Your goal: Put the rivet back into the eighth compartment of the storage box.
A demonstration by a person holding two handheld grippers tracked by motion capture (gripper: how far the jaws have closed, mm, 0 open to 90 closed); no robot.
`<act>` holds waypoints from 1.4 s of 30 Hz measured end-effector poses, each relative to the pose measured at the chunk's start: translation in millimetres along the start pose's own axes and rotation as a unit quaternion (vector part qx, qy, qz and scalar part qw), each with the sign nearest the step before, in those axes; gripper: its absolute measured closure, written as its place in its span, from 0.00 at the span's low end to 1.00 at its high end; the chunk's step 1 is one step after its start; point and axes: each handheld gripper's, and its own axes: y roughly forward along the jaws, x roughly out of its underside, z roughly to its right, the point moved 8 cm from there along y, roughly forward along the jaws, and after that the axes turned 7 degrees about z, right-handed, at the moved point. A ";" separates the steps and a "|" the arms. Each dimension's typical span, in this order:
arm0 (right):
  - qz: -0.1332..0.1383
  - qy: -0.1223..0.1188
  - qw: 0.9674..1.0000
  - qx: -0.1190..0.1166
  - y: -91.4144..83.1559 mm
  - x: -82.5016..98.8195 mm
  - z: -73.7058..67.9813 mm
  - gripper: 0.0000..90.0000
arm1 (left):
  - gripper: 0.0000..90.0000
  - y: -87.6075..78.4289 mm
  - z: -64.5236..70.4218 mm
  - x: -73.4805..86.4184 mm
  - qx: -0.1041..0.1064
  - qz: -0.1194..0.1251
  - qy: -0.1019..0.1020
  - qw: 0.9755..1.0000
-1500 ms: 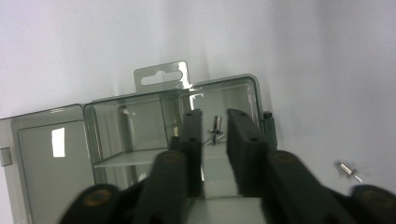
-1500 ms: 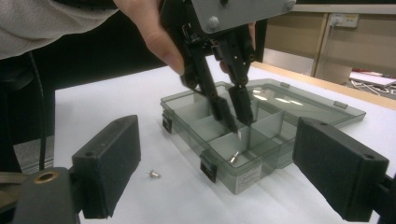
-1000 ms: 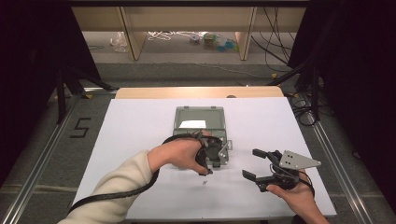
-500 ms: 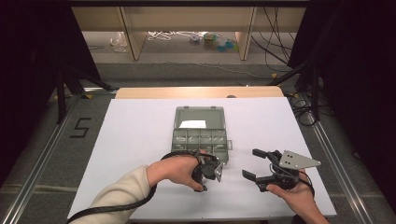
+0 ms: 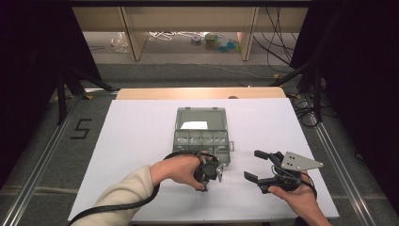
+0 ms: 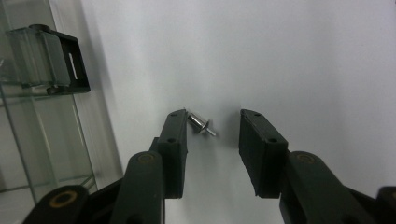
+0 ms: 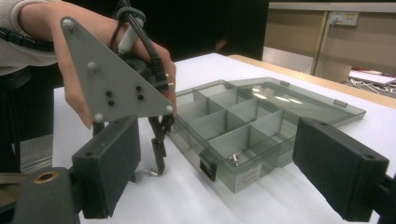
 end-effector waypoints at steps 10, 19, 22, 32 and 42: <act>0.004 0.001 1.000 -0.004 0.3 -0.5 -0.8 0.18 | 0.87 1.0 -1.7 -4.1 0.002 -0.036 -0.003 0.999; 0.005 0.003 1.000 -0.001 0.2 -0.7 -0.8 0.18 | 0.92 1.0 -1.9 -4.8 0.005 -0.045 -0.009 0.999; 0.000 0.002 1.000 0.003 -0.9 -0.5 -0.4 0.18 | 0.92 1.2 -1.2 -5.1 0.004 -0.046 -0.008 0.999; 0.004 0.002 1.000 0.004 -0.7 -0.8 0.3 0.18 | 0.92 -11.1 -4.6 -10.8 -0.006 -0.027 -0.007 1.000; 0.003 0.002 1.000 0.005 -0.9 -0.8 0.3 0.18 | 0.92 -42.2 -23.1 -19.8 -0.046 -0.008 -0.005 0.999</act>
